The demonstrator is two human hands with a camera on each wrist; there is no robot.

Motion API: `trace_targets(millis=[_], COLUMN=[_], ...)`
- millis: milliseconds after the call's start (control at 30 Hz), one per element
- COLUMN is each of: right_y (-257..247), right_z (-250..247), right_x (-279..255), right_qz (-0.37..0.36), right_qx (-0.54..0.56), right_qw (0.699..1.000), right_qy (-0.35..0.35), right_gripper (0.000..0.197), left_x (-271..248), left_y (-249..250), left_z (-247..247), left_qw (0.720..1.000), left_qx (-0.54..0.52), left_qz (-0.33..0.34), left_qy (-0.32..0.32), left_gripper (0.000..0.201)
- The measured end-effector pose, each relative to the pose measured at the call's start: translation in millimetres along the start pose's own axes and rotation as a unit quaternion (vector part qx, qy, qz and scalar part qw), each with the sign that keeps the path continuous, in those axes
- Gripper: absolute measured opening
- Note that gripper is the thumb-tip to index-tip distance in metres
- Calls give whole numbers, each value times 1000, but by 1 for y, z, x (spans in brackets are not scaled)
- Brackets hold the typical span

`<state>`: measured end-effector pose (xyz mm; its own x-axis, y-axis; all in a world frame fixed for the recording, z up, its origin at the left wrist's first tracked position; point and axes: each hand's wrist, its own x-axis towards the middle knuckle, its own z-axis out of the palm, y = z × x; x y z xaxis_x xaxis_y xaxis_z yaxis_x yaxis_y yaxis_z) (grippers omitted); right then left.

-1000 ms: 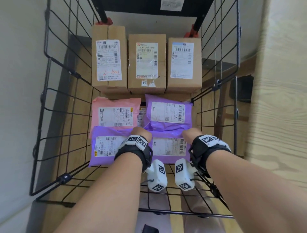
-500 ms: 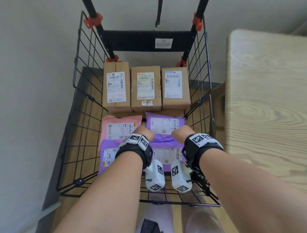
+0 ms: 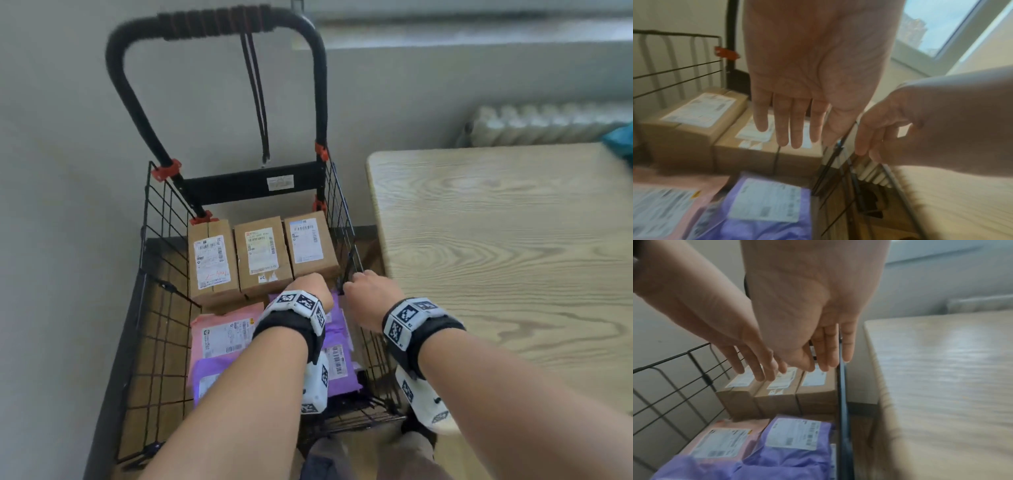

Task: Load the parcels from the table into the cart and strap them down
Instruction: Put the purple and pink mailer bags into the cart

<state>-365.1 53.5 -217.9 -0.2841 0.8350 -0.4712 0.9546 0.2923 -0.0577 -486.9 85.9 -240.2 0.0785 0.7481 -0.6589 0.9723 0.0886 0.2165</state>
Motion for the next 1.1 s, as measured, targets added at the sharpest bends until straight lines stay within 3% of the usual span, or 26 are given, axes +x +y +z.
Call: trace_targets(millis=[300,467,533,1100], right_y=[104,166,192,397], right_z=[-22,-20,-17,57], right_x=[-64,-101,-120,-282], right_qz=[104,140,151,245], right_qx=[50,54,57,124], right_qw=[993,988,986,961], right_qy=[9,32,34,3], right_gripper=[43,40,40,39], left_x=[-26,-42,-49,-84], left_y=[120,188,218,446], left_z=[-17,-6,2,119], left_qw=[988,980,976,964], left_qx=[88,128,141,185], left_qz=[121,150,163,189], left_qy=[34,34,43,28], left_gripper=[13,21,32,31])
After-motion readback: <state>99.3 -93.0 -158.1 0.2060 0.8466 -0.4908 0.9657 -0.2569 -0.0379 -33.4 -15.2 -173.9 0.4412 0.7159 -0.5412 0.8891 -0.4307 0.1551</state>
